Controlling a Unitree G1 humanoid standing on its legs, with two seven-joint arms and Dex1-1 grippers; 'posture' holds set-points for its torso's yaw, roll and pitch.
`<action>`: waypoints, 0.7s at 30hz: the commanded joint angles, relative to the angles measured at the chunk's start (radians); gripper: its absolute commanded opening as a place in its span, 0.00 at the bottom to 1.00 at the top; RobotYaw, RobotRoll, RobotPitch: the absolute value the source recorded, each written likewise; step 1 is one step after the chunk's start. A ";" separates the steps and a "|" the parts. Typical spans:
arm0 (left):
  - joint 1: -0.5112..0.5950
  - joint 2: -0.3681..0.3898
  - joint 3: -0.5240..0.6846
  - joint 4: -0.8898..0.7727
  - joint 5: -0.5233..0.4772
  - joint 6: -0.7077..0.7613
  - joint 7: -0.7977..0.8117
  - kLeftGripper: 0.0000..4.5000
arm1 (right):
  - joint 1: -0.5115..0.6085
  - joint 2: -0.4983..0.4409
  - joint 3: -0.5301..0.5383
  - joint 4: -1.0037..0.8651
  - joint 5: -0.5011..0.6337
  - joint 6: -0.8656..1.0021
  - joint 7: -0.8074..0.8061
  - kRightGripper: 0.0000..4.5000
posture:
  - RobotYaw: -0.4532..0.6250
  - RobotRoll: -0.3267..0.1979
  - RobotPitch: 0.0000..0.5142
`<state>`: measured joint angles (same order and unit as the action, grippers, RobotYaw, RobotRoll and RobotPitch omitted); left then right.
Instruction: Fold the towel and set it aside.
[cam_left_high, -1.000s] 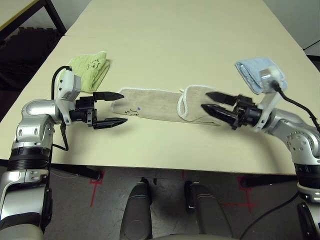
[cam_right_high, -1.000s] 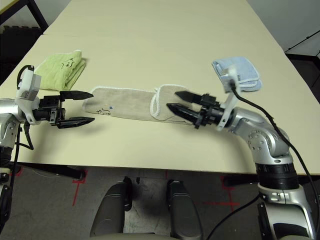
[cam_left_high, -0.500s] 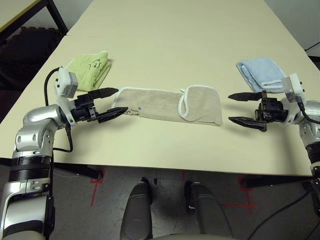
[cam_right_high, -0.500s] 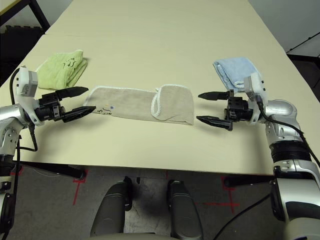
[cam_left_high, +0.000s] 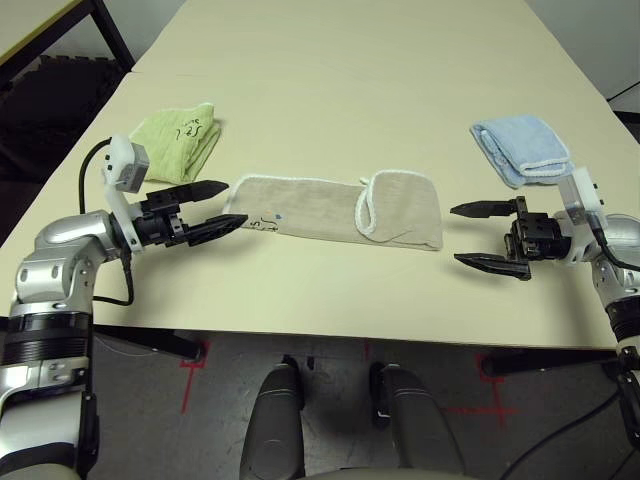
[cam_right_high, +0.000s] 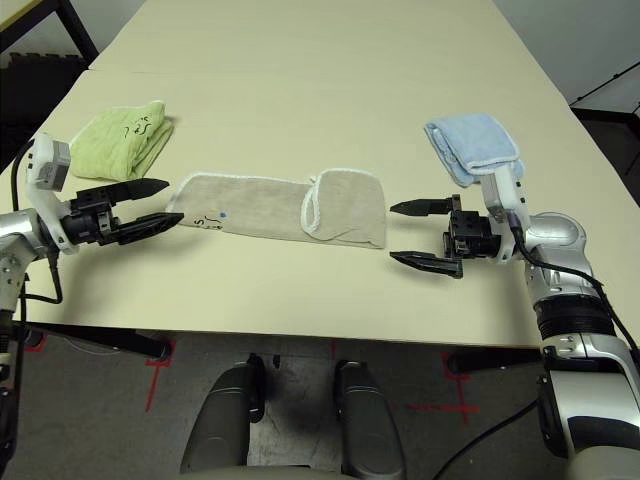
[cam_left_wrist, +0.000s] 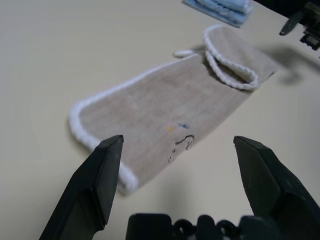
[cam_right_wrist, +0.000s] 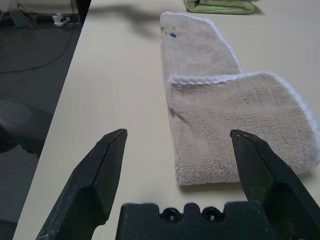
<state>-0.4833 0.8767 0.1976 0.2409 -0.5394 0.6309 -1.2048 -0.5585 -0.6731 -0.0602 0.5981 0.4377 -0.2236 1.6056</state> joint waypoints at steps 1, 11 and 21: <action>-0.041 0.039 0.053 0.020 -0.076 0.295 0.098 1.00 | 0.018 -0.007 -0.015 -0.026 -0.005 0.007 -0.009 1.00 | 0.46 0.62 0.34; -0.035 -0.069 0.258 -0.042 -0.209 0.800 0.378 1.00 | 0.018 -0.005 -0.007 -0.026 -0.021 0.005 -0.021 1.00 | 0.46 0.62 0.35; -0.125 -0.284 0.469 -0.027 -0.179 0.983 0.658 1.00 | 0.036 -0.011 -0.007 -0.057 -0.024 0.022 -0.028 1.00 | 0.45 0.62 0.36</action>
<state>-0.5989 0.6116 0.6440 0.2061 -0.7323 1.5965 -0.5944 -0.5359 -0.6735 -0.0593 0.5616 0.4160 -0.2117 1.5766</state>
